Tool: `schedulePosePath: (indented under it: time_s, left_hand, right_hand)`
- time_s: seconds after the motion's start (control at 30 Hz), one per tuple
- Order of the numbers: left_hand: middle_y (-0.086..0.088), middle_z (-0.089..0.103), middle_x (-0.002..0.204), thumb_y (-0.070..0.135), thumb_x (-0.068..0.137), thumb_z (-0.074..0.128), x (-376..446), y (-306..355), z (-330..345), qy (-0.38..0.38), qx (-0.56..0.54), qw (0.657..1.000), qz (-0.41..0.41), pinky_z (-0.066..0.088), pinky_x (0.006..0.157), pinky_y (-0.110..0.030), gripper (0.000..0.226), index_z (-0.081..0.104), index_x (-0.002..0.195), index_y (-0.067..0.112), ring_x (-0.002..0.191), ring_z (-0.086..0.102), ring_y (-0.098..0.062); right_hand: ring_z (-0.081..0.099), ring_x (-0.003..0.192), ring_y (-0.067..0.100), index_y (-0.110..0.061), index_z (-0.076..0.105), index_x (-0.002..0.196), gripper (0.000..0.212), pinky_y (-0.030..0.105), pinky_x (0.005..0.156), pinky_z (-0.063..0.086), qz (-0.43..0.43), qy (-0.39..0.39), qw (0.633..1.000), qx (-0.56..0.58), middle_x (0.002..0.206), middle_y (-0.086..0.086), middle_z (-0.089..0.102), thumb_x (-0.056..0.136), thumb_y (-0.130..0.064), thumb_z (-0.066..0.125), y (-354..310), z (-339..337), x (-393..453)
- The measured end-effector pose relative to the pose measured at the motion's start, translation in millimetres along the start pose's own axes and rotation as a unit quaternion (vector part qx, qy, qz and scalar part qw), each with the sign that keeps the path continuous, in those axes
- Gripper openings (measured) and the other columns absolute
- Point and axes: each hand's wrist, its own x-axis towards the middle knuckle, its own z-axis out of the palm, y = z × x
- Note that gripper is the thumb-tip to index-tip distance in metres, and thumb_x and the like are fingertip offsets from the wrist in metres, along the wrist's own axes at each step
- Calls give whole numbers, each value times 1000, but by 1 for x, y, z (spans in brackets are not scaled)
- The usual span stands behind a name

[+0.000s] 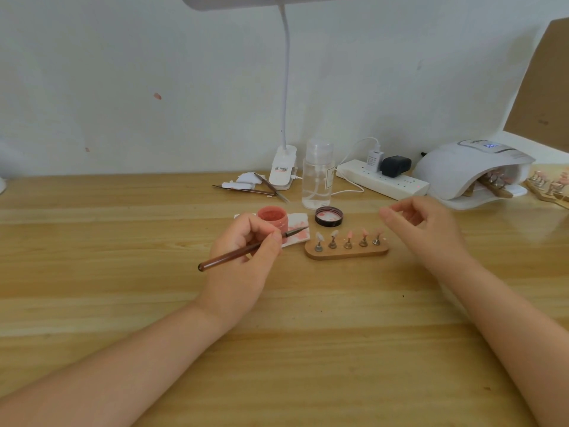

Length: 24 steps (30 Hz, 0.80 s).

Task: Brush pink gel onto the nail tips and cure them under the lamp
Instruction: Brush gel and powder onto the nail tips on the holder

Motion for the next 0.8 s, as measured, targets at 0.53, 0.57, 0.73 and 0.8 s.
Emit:
schedulePosePath:
  time_s: [0.53, 0.57, 0.73, 0.8]
  left_hand:
    - [7, 63, 66, 21, 80, 58, 0, -1, 1, 2, -3, 1000, 3, 46, 65, -15, 19, 59, 68, 35, 67, 57, -6]
    - [7, 62, 67, 21, 80, 58, 0, -1, 1, 1, -3, 1000, 4, 46, 65, -15, 20, 60, 68, 37, 68, 57, -7]
    - [6, 62, 67, 22, 79, 58, 1, -2, 2, 3, -5, 1000, 0, 45, 65, -15, 21, 61, 68, 39, 68, 56, -8]
    - [7, 62, 67, 21, 79, 58, 1, -2, 2, 3, -5, 1000, -1, 46, 65, -15, 21, 61, 68, 39, 68, 57, -8]
  right_hand:
    - [57, 69, 12, -24, 70, 84, 33, 25, 58, 48, -95, -93, 943, -305, 70, -9, 64, 92, -44, 45, -46, 43, -33]
    - [55, 71, 13, -25, 69, 86, 33, 25, 59, 46, -98, -101, 938, -318, 74, -8, 64, 94, -44, 43, -46, 45, -33]
    - [44, 69, 15, -27, 62, 83, 36, 23, 46, 25, -98, -94, 926, -352, 69, -6, 53, 97, -46, 35, -47, 51, -34]
    - [50, 74, 16, -28, 62, 85, 35, 27, 65, 43, -101, -84, 929, -346, 76, -4, 60, 98, -46, 35, -46, 51, -36]
